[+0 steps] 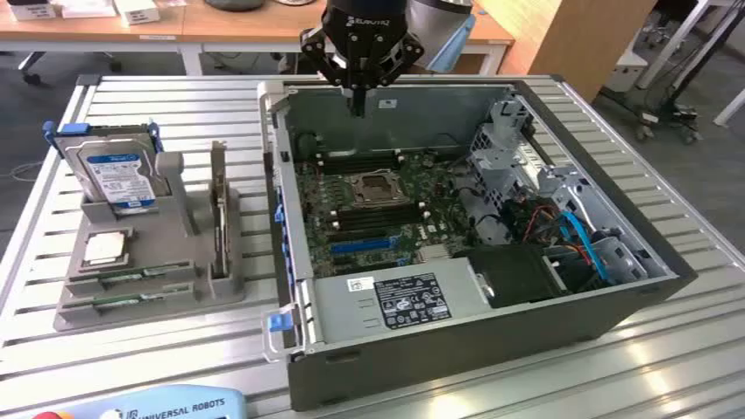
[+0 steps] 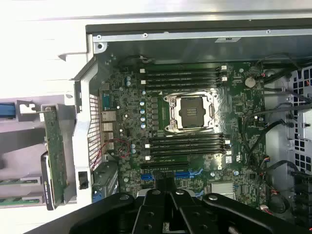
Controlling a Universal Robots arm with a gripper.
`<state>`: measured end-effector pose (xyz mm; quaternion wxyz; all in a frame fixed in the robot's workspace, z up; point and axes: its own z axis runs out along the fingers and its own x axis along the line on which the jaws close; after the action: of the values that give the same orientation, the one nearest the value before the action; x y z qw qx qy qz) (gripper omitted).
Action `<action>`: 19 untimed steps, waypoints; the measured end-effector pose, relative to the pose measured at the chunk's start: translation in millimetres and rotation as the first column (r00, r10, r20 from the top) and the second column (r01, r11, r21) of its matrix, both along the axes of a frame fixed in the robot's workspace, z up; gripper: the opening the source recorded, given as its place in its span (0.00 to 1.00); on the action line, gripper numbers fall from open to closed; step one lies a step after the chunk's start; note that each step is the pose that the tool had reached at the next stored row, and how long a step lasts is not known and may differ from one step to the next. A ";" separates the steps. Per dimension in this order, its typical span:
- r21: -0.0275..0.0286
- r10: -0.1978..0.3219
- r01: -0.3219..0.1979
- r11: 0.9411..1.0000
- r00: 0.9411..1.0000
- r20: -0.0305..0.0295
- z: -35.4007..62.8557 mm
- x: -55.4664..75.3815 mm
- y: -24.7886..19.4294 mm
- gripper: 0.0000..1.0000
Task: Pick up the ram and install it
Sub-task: 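Reach for the ram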
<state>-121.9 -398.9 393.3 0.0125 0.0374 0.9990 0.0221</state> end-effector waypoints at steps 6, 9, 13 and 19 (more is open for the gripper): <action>0.000 0.000 0.000 1.000 1.000 0.000 0.0 0.0 0.0 0.10; 0.000 0.000 0.000 1.000 1.000 0.000 0.0 0.0 0.0 0.10; 0.000 0.000 0.000 1.000 1.000 0.000 0.0 -0.3 0.0 0.10; 0.000 0.000 0.000 1.000 1.000 0.001 -0.1 -10.9 0.0 0.10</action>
<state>-132.8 -398.8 393.2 0.0128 0.0374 0.9990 0.0221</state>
